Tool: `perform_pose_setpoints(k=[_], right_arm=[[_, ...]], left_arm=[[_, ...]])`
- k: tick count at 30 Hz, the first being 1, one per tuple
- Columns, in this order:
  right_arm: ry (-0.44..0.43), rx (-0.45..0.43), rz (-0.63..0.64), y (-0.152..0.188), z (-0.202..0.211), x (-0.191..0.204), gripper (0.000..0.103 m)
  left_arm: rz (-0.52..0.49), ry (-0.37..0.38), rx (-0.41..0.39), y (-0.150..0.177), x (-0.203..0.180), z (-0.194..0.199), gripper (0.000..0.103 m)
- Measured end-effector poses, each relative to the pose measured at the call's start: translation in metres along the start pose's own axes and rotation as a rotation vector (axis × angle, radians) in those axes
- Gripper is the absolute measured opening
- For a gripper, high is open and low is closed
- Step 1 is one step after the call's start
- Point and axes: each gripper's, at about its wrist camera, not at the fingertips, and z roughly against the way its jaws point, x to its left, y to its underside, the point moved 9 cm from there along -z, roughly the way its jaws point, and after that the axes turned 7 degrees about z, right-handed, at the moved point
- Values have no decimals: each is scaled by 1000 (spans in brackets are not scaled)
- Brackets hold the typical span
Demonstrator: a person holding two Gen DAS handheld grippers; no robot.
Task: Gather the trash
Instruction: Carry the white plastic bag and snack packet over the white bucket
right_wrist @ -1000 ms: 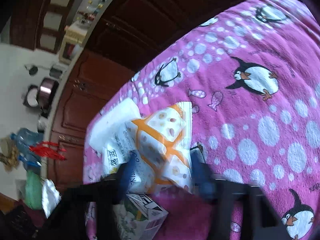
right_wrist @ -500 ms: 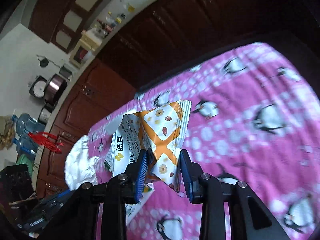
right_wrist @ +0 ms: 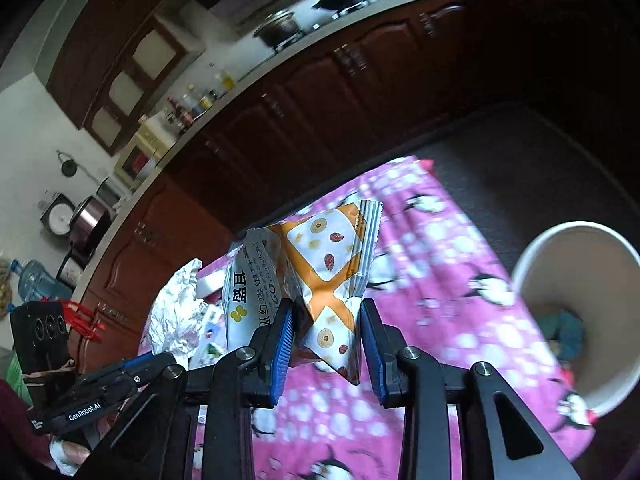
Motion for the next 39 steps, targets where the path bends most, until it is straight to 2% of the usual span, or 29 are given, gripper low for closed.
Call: perform_pose_setpoints(k=[10, 21, 39], right_arm=[[96, -69, -79, 3, 54, -62, 32], [209, -117, -170, 8, 99, -125, 32], [377, -76, -290, 45, 120, -211, 32]], left_arm=[[-134, 37, 35, -4, -75, -38, 19], [-221, 84, 76, -11, -137, -76, 19], [-291, 133, 168, -2, -211, -159, 19]])
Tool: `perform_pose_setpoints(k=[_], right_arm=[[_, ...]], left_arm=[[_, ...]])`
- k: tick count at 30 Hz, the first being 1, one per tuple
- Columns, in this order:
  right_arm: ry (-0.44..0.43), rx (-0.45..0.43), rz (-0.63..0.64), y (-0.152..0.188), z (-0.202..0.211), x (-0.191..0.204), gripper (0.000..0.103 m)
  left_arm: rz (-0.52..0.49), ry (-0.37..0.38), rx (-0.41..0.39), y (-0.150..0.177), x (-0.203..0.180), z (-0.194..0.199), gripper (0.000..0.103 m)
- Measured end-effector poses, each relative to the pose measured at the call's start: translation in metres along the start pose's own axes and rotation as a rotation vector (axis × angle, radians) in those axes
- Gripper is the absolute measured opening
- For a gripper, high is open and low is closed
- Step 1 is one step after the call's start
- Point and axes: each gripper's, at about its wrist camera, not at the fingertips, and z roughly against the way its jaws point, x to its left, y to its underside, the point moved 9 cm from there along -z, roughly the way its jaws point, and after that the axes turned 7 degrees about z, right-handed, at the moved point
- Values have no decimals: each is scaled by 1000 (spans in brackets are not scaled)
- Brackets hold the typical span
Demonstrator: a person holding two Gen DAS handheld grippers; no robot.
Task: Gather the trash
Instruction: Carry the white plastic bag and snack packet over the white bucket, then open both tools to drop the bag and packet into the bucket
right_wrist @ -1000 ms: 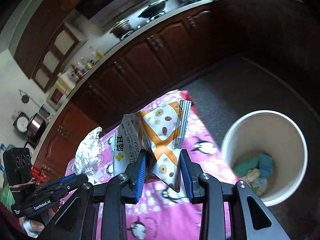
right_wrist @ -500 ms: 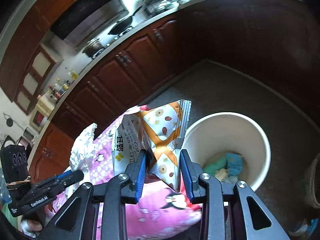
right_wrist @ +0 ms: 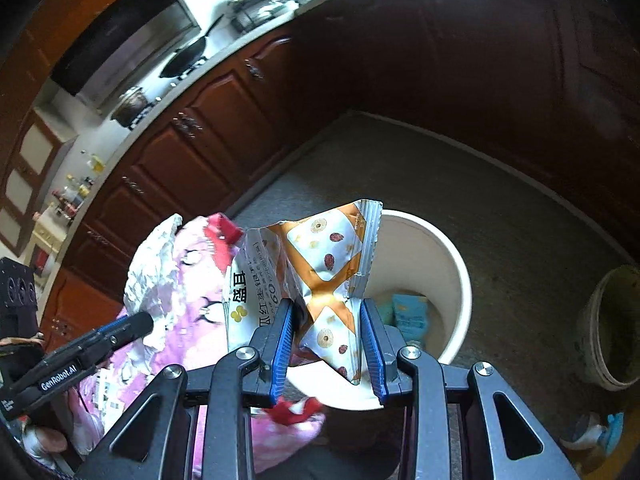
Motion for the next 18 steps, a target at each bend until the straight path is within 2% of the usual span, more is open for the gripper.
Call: perform_pose_setpoints(k=[8, 18], right_arm=[[61, 48, -15, 11, -15, -28, 32], [119, 97, -15, 12, -36, -38, 32]], left_arm=[[-19, 12, 34, -3, -12, -31, 19], [-14, 34, 68, -3, -14, -59, 20]])
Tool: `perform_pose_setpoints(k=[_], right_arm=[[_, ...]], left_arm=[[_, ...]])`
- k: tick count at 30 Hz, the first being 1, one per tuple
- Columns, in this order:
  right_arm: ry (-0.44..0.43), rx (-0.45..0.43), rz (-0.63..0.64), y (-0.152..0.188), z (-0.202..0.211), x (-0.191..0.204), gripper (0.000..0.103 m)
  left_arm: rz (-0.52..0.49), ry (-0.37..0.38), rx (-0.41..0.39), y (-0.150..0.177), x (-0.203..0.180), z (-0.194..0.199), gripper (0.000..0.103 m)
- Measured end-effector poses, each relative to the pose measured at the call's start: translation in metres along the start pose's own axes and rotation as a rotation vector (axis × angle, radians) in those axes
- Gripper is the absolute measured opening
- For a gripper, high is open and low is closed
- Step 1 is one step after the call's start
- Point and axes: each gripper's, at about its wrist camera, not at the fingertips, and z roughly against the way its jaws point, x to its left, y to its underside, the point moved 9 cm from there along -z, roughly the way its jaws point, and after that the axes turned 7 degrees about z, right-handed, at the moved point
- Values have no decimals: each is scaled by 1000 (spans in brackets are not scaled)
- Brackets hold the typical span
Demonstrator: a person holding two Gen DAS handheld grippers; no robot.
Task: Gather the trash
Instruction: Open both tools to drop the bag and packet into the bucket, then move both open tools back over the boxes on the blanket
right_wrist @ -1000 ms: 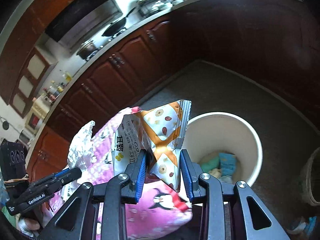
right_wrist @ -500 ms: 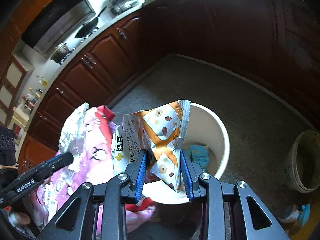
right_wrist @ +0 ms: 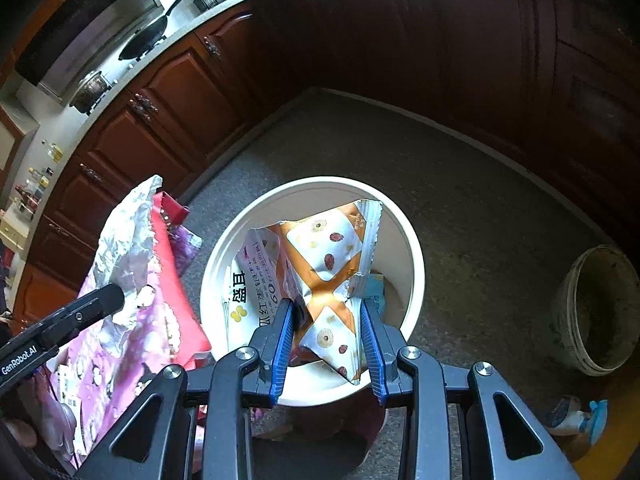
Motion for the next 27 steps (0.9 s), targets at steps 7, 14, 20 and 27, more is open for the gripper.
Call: perform_pose_setpoints(k=[7, 14, 20, 27], right_arm=[[25, 37, -21, 4, -17, -3, 49], [14, 62, -25, 14, -18, -2, 49], [3, 59, -20, 15, -13, 2, 49], [-18, 33, 14, 9, 2, 22, 52]], left_arm=[[21, 6, 14, -1, 5, -6, 40], [23, 3, 14, 3, 7, -6, 51], [15, -5, -2, 13, 7, 8, 51], [-3, -39, -30, 19, 7, 31, 51]])
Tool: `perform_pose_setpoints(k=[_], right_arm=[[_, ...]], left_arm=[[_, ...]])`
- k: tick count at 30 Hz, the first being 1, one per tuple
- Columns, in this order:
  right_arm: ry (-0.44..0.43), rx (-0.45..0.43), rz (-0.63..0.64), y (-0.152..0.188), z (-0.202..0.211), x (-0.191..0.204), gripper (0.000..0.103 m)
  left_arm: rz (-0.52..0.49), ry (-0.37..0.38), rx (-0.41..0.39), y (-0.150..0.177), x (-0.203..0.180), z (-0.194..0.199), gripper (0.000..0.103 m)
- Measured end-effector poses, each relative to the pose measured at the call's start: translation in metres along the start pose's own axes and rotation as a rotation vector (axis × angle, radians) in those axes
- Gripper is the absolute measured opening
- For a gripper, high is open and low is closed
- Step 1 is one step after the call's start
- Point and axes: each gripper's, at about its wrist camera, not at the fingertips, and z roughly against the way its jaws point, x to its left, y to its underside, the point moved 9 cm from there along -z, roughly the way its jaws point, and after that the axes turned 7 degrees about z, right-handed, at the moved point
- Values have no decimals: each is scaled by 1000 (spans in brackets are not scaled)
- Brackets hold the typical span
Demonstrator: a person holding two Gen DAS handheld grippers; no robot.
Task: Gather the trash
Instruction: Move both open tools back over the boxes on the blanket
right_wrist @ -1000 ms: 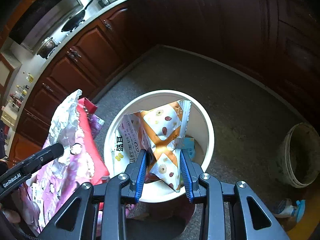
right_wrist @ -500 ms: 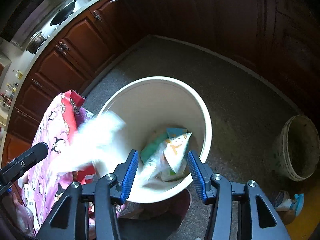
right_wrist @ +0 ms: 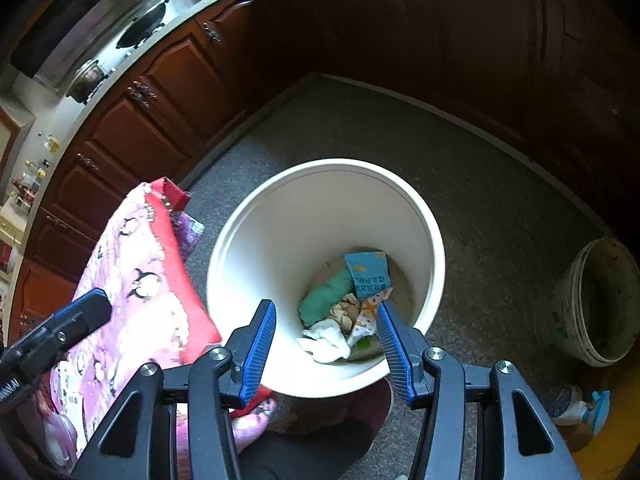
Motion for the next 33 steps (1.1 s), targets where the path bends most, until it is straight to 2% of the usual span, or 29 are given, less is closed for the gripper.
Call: perform_pose_setpoints(k=[3, 9, 16, 33], right_arm=[[-11, -14, 34, -3, 7, 15, 57], [-45, -36, 97, -7, 18, 51, 58], [-90, -39, 175, -7, 20, 96, 61], [-216, 38, 362, 33, -1, 220, 61]], left_arm=[[-1, -17, -16, 4, 5, 13, 51], [22, -53, -52, 13, 25, 40, 51], [72, -87, -58, 32, 59, 67, 51], [177, -214, -132, 70, 141, 134, 51]])
